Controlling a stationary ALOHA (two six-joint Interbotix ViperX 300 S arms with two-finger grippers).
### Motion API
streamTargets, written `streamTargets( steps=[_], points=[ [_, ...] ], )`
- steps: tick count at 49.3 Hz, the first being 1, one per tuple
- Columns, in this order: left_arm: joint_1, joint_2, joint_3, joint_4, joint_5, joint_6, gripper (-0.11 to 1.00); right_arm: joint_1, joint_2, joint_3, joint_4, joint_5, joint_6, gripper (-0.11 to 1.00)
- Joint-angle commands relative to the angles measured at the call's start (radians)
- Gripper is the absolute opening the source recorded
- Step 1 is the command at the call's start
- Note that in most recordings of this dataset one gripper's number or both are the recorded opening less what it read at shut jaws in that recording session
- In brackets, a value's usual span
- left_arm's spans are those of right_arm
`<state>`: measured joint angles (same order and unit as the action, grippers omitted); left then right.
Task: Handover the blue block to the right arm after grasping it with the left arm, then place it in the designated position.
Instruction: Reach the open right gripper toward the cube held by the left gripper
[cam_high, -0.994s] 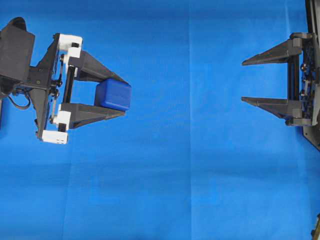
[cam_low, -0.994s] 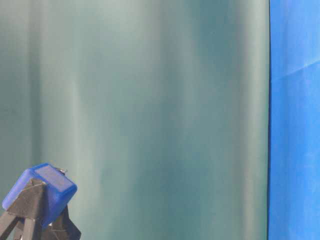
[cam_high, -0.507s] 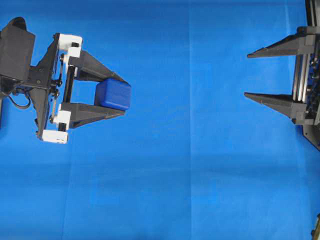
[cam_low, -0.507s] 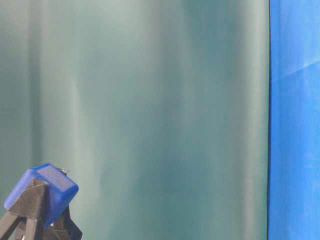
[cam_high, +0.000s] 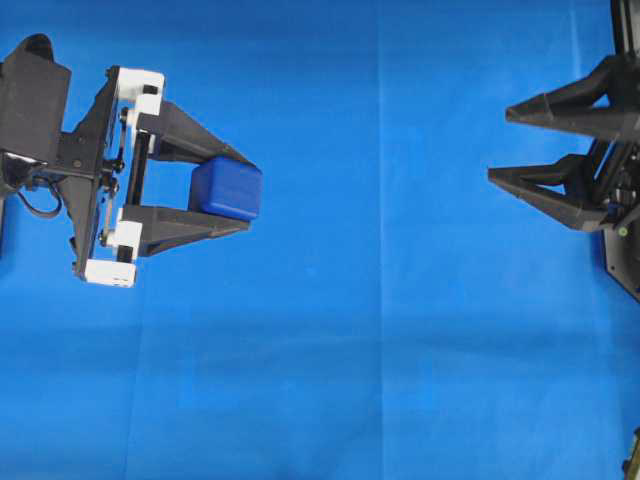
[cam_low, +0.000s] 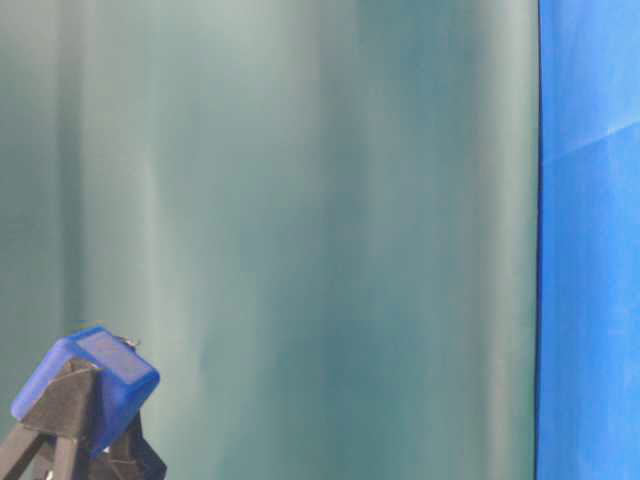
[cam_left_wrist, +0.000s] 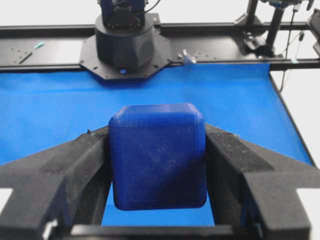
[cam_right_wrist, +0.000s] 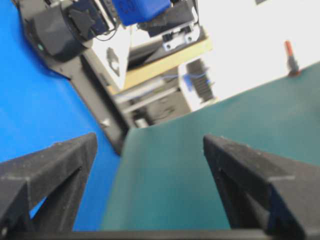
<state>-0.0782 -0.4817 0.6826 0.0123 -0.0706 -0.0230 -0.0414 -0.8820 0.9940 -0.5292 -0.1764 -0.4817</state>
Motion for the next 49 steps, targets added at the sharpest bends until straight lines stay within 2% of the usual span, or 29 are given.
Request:
streamTargets(
  steps=[1, 9, 19, 49],
  points=[
    [0.005, -0.014, -0.011, 0.003, -0.009, -0.002, 0.46, 0.003, 0.014, -0.025, -0.046, -0.017, -0.02, 0.96],
    [0.006, -0.014, -0.009, 0.003, -0.011, -0.002, 0.46, 0.012, 0.029, -0.021, -0.117, -0.029, -0.04, 0.96],
    [0.006, -0.014, -0.011, 0.002, -0.011, -0.005, 0.46, 0.014, 0.031, -0.021, -0.173, -0.049, -0.04, 0.96],
    [0.006, -0.014, -0.009, 0.002, -0.009, -0.008, 0.46, 0.02, 0.044, -0.02, -0.179, -0.064, -0.04, 0.96]
  ],
)
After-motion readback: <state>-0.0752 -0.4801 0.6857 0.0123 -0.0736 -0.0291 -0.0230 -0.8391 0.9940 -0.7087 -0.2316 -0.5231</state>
